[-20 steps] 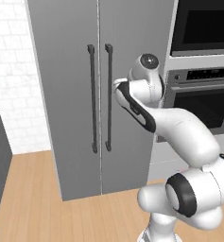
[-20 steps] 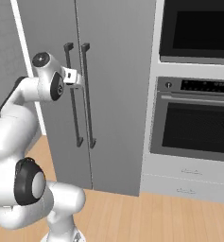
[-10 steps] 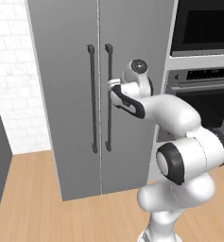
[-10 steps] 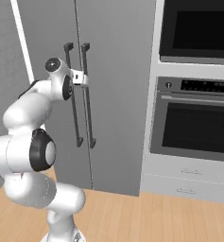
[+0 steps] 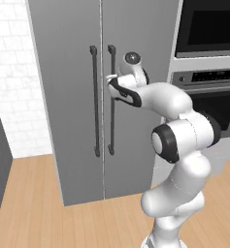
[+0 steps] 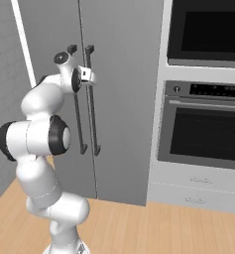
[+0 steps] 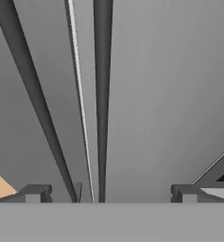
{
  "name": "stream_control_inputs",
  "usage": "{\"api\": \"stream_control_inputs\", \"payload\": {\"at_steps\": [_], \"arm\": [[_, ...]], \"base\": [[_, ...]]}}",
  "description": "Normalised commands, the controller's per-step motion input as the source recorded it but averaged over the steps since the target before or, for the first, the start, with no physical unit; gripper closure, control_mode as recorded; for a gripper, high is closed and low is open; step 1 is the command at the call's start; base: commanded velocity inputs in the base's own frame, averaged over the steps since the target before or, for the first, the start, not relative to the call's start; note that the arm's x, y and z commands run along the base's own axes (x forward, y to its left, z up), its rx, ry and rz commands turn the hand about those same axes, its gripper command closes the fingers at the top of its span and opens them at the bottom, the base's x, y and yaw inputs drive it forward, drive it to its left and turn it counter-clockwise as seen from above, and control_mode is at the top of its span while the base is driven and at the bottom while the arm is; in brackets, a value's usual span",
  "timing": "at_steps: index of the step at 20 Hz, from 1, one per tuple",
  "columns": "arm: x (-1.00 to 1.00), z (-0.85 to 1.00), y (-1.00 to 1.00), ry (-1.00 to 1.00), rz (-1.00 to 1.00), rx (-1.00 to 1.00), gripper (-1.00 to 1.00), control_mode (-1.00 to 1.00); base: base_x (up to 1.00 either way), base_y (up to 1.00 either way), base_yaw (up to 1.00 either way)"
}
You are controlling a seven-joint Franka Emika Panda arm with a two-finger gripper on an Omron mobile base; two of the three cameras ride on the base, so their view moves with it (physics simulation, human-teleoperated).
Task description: Take the strawberry from the fridge and place it on top of the pancake, located on the dining counter.
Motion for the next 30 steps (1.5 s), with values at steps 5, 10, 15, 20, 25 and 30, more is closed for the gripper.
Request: {"api": "stream_control_inputs", "payload": {"at_steps": [5, 10, 15, 20, 25, 30], "arm": [[0.57, -0.01, 0.05, 0.0, -0.02, -0.01, -1.0, -1.0], [0.48, -0.12, 0.0, 0.0, 0.0, 0.0, -1.0, -1.0], [0.4, -0.23, 0.0, -0.01, 0.0, 0.0, -1.0, -1.0], [0.43, -0.29, 0.0, -0.08, 0.0, 0.0, -1.0, -1.0], [0.48, -0.25, 0.0, -0.07, -0.01, 0.0, -1.0, -1.0], [0.64, -0.09, 0.0, -0.01, -0.06, 0.0, -1.0, -1.0]], "base": [[0.0, 0.0, 0.0], [0.0, 0.0, 0.0], [0.0, 0.0, 0.0], [0.0, 0.0, 0.0], [0.0, 0.0, 0.0], [0.0, 0.0, 0.0]]}}
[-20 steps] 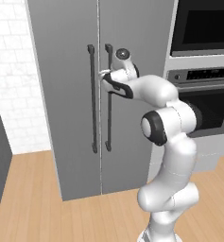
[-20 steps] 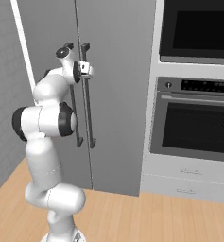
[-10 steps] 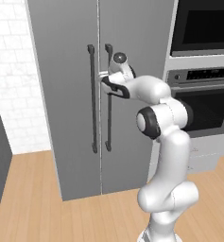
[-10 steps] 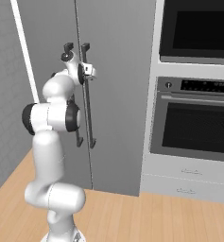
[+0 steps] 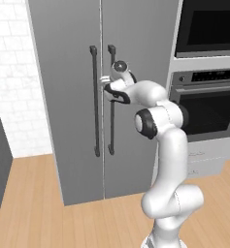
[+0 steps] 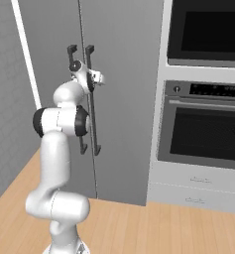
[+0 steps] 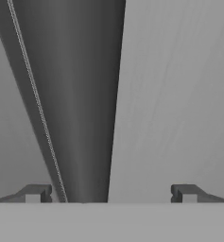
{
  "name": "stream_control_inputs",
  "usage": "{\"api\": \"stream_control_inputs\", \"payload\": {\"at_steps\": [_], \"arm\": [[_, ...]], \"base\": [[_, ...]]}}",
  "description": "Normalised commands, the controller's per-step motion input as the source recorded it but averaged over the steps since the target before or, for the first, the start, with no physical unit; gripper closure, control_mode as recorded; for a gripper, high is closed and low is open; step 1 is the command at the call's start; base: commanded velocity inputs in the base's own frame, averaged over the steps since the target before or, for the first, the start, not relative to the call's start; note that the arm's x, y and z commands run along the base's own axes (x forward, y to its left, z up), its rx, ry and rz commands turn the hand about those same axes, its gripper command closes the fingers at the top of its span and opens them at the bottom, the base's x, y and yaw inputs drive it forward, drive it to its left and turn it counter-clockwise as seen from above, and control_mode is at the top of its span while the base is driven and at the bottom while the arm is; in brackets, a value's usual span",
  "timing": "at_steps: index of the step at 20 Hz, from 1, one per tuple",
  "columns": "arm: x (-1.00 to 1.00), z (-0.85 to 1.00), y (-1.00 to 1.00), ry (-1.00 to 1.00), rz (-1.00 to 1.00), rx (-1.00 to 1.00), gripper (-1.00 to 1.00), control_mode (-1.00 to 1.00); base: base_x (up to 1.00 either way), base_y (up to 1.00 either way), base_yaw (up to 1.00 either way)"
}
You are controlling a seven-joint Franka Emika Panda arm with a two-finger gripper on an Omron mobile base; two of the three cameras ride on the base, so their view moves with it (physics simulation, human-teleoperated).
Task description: Take the strawberry from the fridge and place it on top of the pancake, located on the dining counter.
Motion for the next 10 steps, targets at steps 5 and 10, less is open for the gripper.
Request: {"api": "stream_control_inputs", "payload": {"at_steps": [5, 10], "arm": [[0.6, 0.0, 0.05, 0.0, -0.1, 0.0, -1.0, -1.0], [0.65, -0.22, 0.07, -0.01, -0.09, -0.03, 1.0, -1.0]], "base": [[0.0, 0.0, 0.0], [0.0, 0.0, 0.0]]}}
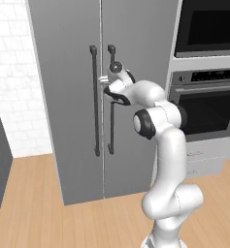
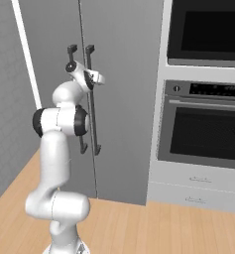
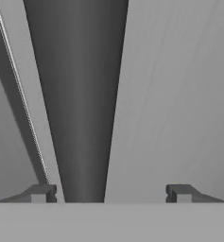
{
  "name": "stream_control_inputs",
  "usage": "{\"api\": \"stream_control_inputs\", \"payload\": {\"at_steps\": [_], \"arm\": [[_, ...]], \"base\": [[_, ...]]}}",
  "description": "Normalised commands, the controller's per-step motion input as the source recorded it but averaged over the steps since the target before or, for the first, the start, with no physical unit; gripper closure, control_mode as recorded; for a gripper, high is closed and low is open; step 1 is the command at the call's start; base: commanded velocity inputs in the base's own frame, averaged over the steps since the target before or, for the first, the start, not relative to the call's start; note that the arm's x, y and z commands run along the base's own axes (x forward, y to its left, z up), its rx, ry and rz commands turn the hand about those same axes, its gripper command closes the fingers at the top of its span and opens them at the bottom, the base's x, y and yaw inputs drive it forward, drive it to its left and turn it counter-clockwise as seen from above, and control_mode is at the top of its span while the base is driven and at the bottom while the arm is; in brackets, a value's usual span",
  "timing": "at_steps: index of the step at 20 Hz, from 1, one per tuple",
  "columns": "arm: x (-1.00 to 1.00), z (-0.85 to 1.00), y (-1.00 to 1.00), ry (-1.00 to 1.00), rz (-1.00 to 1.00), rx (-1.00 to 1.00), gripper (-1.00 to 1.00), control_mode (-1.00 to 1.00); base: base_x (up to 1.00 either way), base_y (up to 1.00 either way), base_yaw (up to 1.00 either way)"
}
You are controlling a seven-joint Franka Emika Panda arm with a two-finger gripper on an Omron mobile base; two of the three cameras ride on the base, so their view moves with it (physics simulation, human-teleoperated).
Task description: Take the strawberry from the fridge and place it on top of the pancake, located on the dining counter.
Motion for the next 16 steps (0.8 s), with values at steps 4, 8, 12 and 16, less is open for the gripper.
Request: {"api": "stream_control_inputs", "payload": {"at_steps": [4, 8, 12, 16], "arm": [[0.46, -0.38, -0.16, -0.06, -0.01, 0.0, 1.0, -1.0], [0.17, -0.5, -0.84, 0.01, 0.0, 0.0, 1.0, -1.0], [0.03, -0.43, -1.0, 0.23, -0.02, 0.01, 1.0, -1.0], [-0.39, -0.34, -1.0, 0.19, -0.06, 0.0, 1.0, -1.0]], "base": [[0.0, 0.0, 0.0], [0.0, 0.0, 0.0], [0.0, 0.0, 0.0], [0.0, 0.0, 0.0]]}}
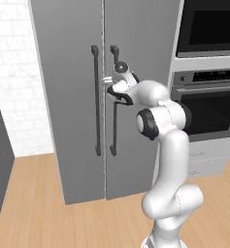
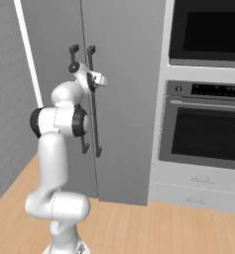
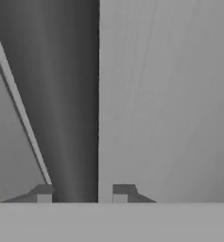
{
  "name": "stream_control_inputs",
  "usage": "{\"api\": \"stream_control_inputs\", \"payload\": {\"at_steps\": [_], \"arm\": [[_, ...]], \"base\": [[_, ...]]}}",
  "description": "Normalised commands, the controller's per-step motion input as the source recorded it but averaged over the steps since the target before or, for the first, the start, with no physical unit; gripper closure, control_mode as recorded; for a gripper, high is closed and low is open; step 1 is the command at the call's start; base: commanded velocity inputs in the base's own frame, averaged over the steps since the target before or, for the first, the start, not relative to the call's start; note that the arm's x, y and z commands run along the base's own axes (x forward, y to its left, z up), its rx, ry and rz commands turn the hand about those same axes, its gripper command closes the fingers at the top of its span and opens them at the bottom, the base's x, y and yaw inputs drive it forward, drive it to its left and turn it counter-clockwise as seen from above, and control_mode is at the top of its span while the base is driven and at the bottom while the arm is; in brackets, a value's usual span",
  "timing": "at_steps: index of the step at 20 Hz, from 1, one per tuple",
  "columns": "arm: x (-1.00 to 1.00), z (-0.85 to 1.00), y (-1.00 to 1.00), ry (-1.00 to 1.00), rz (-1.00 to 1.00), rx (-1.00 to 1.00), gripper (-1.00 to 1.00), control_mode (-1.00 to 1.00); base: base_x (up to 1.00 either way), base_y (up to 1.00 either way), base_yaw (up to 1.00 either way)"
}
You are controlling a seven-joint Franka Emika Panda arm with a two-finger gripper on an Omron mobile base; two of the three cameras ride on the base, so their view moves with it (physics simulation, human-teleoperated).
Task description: Take the strawberry from the fridge and place it on top of the pancake, located on the dining counter.
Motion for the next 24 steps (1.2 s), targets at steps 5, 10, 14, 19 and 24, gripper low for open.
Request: {"api": "stream_control_inputs", "payload": {"at_steps": [5, 10, 14, 19, 24], "arm": [[-0.76, -0.24, -1.0, 0.09, -0.03, 0.02, 1.0, -1.0], [-0.91, -0.16, -1.0, -0.02, 0.0, 0.06, 1.0, -1.0], [-1.0, -0.09, -1.0, -0.1, 0.0, 0.15, 1.0, -1.0], [-0.76, -0.05, -1.0, -0.01, 0.0, 0.22, 1.0, -1.0], [-0.68, -0.05, -1.0, 0.0, 0.0, 0.22, 1.0, -1.0]], "base": [[0.0, 0.0, 0.0], [0.0, 0.0, 0.0], [0.0, 0.0, 0.0], [0.0, 0.0, 0.0], [0.0, 0.0, 0.0]]}}
